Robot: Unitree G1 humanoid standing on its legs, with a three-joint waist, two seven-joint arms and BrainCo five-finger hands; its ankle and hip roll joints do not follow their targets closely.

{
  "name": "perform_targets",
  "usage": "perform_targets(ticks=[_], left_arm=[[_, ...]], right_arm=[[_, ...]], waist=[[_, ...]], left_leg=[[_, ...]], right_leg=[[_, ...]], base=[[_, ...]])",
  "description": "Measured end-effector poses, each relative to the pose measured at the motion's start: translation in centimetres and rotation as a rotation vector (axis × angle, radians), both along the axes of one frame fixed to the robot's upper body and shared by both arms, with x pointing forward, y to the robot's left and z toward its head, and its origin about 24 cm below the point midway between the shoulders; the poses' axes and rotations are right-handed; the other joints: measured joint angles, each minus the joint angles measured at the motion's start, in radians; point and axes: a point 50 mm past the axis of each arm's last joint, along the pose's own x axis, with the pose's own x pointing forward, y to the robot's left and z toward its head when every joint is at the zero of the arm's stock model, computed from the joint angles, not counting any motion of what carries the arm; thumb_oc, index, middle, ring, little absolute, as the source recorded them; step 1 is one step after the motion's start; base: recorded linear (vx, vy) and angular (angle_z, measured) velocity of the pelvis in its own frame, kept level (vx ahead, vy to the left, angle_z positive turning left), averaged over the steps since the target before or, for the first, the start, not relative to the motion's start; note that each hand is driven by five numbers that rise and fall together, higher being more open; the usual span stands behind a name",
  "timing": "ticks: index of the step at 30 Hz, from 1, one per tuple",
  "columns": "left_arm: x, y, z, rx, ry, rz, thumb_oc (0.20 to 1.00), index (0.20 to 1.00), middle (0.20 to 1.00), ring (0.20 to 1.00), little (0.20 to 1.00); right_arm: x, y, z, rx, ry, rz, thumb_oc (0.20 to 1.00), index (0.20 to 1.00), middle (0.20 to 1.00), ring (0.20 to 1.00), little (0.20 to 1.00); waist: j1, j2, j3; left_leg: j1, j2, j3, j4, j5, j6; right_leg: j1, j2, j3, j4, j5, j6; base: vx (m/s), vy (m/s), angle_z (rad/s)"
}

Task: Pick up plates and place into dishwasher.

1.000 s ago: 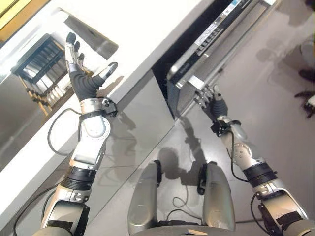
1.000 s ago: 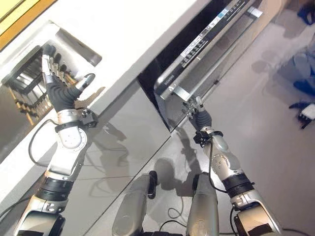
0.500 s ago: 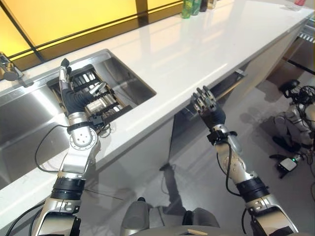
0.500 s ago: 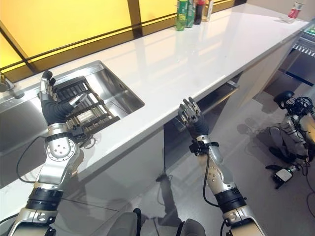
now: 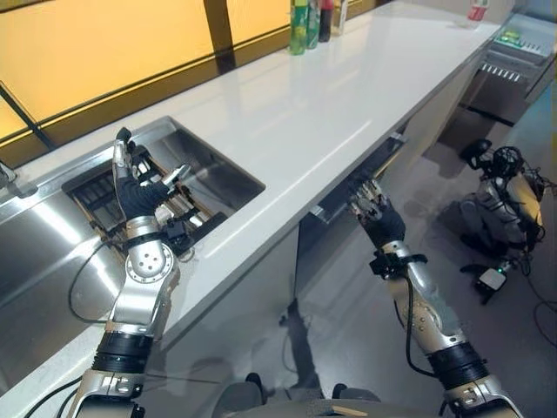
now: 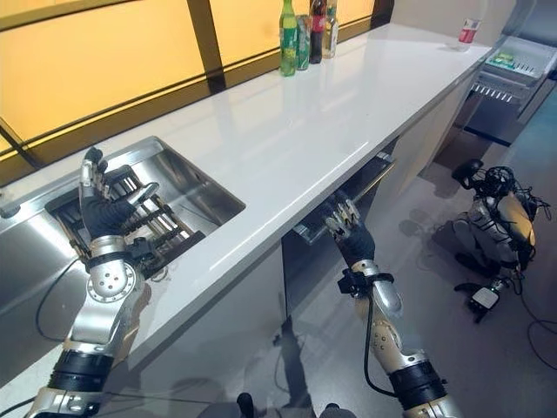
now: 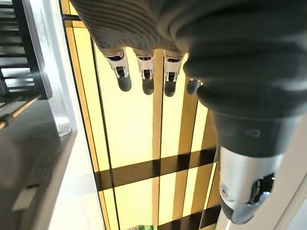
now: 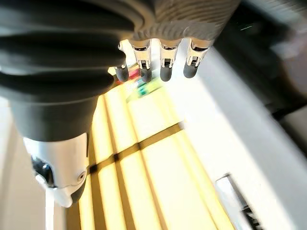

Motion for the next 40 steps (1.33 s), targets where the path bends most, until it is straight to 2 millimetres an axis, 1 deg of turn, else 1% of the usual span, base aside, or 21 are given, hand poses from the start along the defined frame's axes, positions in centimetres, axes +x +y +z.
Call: perform_targets(ticks=[4,6,9,12,13,15,16,17,18,19,22,24,25,28,33,34,35,36,37,38,40], left_arm=[[-0.1,-0.3,-0.5,-0.039,0.011,-0.002,1.0,1.0,1.0,1.0,1.0],[-0.1,-0.3,-0.7,-0.074,0.015,-0.013,1.0,1.0,1.0,1.0,1.0],[-0.1,-0.7,-0.9,-0.097,0.019,-0.029,1.0,1.0,1.0,1.0,1.0],[0.0,-0.7,-0.8,-0.115,0.013,-0.058,1.0,1.0,1.0,1.0,1.0],[0.0,-0.7,-0.7,-0.127,0.009,-0.069,1.0,1.0,1.0,1.0,1.0],[0.1,-0.8,-0.6,-0.149,-0.004,-0.095,1.0,1.0,1.0,1.0,1.0],[0.1,-0.9,-0.4,-0.155,-0.01,-0.108,1.0,1.0,1.0,1.0,1.0],[0.3,-1.1,-0.3,-0.166,-0.015,-0.118,1.0,1.0,1.0,1.0,1.0],[0.4,-1.4,-0.2,-0.167,-0.018,-0.132,1.0,1.0,1.0,1.0,1.0],[0.5,-1.9,-0.3,-0.167,-0.017,-0.148,1.0,1.0,1.0,1.0,1.0],[0.4,-2.3,-0.2,-0.167,-0.02,-0.16,1.0,1.0,1.0,1.0,1.0],[0.2,-2.3,0.0,-0.17,-0.036,-0.156,1.0,1.0,1.0,1.0,1.0],[0.2,-2.3,0.1,-0.171,-0.039,-0.154,1.0,1.0,1.0,1.0,1.0],[-0.2,-2.3,0.6,-0.174,-0.065,-0.149,1.0,1.0,1.0,1.0,1.0],[-0.5,-2.1,0.3,-0.176,-0.049,-0.159,1.0,1.0,1.0,1.0,1.0],[-0.4,-2.2,0.2,-0.182,-0.043,-0.172,1.0,1.0,1.0,1.0,1.0],[-0.3,-2.3,0.2,-0.194,-0.036,-0.192,1.0,1.0,1.0,1.0,1.0],[-0.3,-2.4,0.2,-0.194,-0.03,-0.211,1.0,1.0,1.0,1.0,1.0],[-0.3,-2.5,0.1,-0.194,-0.027,-0.223,1.0,1.0,1.0,1.0,1.0],[-0.2,-2.6,0.2,-0.196,-0.027,-0.231,1.0,1.0,1.0,1.0,1.0],[-0.2,-2.8,0.1,-0.195,-0.023,-0.239,1.0,1.0,1.0,1.0,1.0]], right_arm=[[0.3,0.5,2.7,-0.067,-0.116,0.03,1.0,1.0,1.0,1.0,1.0],[0.4,0.7,3.5,-0.083,-0.154,0.042,1.0,1.0,1.0,1.0,1.0],[0.5,0.8,3.7,-0.087,-0.16,0.051,1.0,1.0,1.0,1.0,1.0],[0.5,0.6,3.7,-0.101,-0.164,0.058,1.0,1.0,1.0,1.0,1.0],[0.5,0.6,3.6,-0.101,-0.162,0.061,1.0,1.0,1.0,1.0,1.0],[0.4,0.8,3.6,-0.104,-0.163,0.072,1.0,1.0,1.0,1.0,1.0],[0.4,0.8,3.5,-0.104,-0.165,0.076,1.0,1.0,1.0,1.0,1.0],[0.4,0.8,3.5,-0.103,-0.167,0.075,1.0,1.0,1.0,1.0,1.0],[0.4,0.7,3.5,-0.106,-0.169,0.069,1.0,1.0,1.0,1.0,1.0],[0.5,0.5,3.4,-0.112,-0.167,0.065,1.0,1.0,1.0,1.0,1.0],[0.6,0.6,3.5,-0.122,-0.167,0.061,1.0,1.0,1.0,1.0,1.0],[0.8,0.7,3.8,-0.125,-0.174,0.065,1.0,1.0,1.0,1.0,1.0],[1.0,0.8,3.9,-0.128,-0.173,0.066,1.0,1.0,1.0,1.0,1.0],[1.2,1.0,3.8,-0.133,-0.163,0.07,1.0,1.0,1.0,1.0,1.0],[1.2,1.3,3.5,-0.142,-0.137,0.081,1.0,1.0,1.0,1.0,1.0],[1.2,1.4,3.4,-0.141,-0.132,0.076,1.0,1.0,1.0,1.0,1.0],[1.2,1.4,3.4,-0.142,-0.129,0.072,1.0,1.0,1.0,1.0,1.0],[1.2,1.4,3.4,-0.142,-0.127,0.065,1.0,1.0,1.0,1.0,1.0],[1.3,1.4,3.4,-0.144,-0.125,0.058,1.0,1.0,1.0,1.0,1.0],[1.3,1.4,3.5,-0.149,-0.128,0.054,1.0,1.0,1.0,1.0,1.0],[1.5,1.5,3.9,-0.151,-0.144,0.057,1.0,1.0,1.0,1.0,1.0]], waist=[[0.004,-0.002,-0.039],[0.006,-0.005,-0.043],[0.034,-0.01,-0.046],[0.039,-0.021,-0.045],[0.039,-0.023,-0.043],[0.042,-0.031,-0.043],[0.046,-0.043,-0.041],[0.038,-0.05,-0.044],[0.019,-0.049,-0.044],[0.027,-0.05,-0.044],[0.054,-0.048,-0.045],[0.06,-0.048,-0.045],[0.073,-0.048,-0.046],[0.1,-0.054,-0.05],[0.137,-0.056,-0.051],[0.135,-0.056,-0.051],[0.132,-0.053,-0.049],[0.109,-0.052,-0.048],[0.105,-0.051,-0.048],[0.096,-0.05,-0.047],[0.083,-0.049,-0.047]], left_leg=[[0.013,-0.012,-0.001,-0.027,0.009,0.002],[0.012,-0.018,-0.007,-0.031,0.012,0.005],[0.003,-0.025,-0.016,-0.029,0.013,0.007],[-0.06,-0.045,-0.063,0.009,0.007,0.017],[-0.072,-0.049,-0.079,0.019,0.003,0.022],[-0.078,-0.061,-0.126,0.029,0.012,0.016],[-0.078,-0.072,-0.163,0.028,0.022,0.013],[-0.098,-0.083,-0.211,0.032,0.027,0.008],[-0.113,-0.087,-0.245,0.023,0.041,0.011],[-0.113,-0.083,-0.254,0.006,0.059,0.014],[-0.137,-0.076,-0.263,-0.013,0.084,0.019],[-0.137,-0.076,-0.285,-0.038,0.112,-0.005],[-0.131,-0.079,-0.297,-0.052,0.124,-0.012],[-0.125,-0.076,-0.314,-0.088,0.144,-0.012],[-0.125,-0.081,-0.313,-0.108,0.163,-0.018],[-0.126,-0.082,-0.307,-0.111,0.169,-0.015],[-0.131,-0.081,-0.259,-0.122,0.178,-0.006],[-0.13,-0.066,-0.185,-0.13,0.177,0.008],[-0.13,-0.054,-0.134,-0.132,0.179,0.011],[-0.131,-0.046,-0.1,-0.133,0.178,0.011],[-0.133,-0.05,-0.088,-0.134,0.185,0.019]], right_leg=[[0.014,-0.003,-0.004,-0.025,0.008,0.004],[0.016,-0.006,-0.018,-0.026,0.008,0.006],[0.012,-0.011,-0.03,-0.018,0.003,0.01],[-0.059,-0.037,-0.06,0.122,-0.061,0.016],[-0.074,-0.044,-0.057,0.163,-0.076,0.012],[-0.066,-0.043,-0.032,0.176,-0.094,0.004],[-0.049,-0.036,0.0,0.158,-0.112,0.002],[-0.018,-0.008,0.051,0.115,-0.132,0.009],[0.007,0.02,0.085,0.089,-0.135,-0.005],[0.01,0.031,0.094,0.084,-0.133,-0.011],[0.017,0.05,0.111,0.082,-0.142,-0.024],[0.03,0.056,0.105,0.059,-0.141,-0.025],[0.045,0.058,0.1,0.04,-0.136,-0.027],[0.073,0.063,0.079,-0.011,-0.119,-0.029],[0.112,0.064,0.034,-0.063,-0.106,-0.031],[0.117,0.065,0.024,-0.066,-0.106,-0.031],[0.132,0.065,0.003,-0.072,-0.106,-0.031],[0.146,0.062,-0.025,-0.078,-0.107,-0.031],[0.156,0.061,-0.034,-0.078,-0.108,-0.031],[0.161,0.06,-0.042,-0.077,-0.108,-0.031],[0.167,0.049,-0.049,-0.075,-0.112,-0.031]], base=[[0.02,0.172,0.02],[0.0,0.149,0.11],[-0.03,0.14,0.14],[0.0,0.075,0.5],[0.06,-0.069,0.6],[0.1,-0.132,0.71],[0.11,-0.153,0.98],[0.06,-0.178,1.38],[0.03,-0.171,1.45],[0.03,-0.184,1.16],[0.01,-0.174,0.71],[-0.02,-0.197,0.5],[-0.01,-0.177,0.41],[-0.01,-0.174,0.32],[-0.03,-0.086,0.26],[-0.02,0.002,0.44],[-0.03,0.053,0.68],[-0.04,0.088,0.74],[-0.02,0.113,0.73],[0.01,0.087,0.53],[0.03,0.084,0.41]])
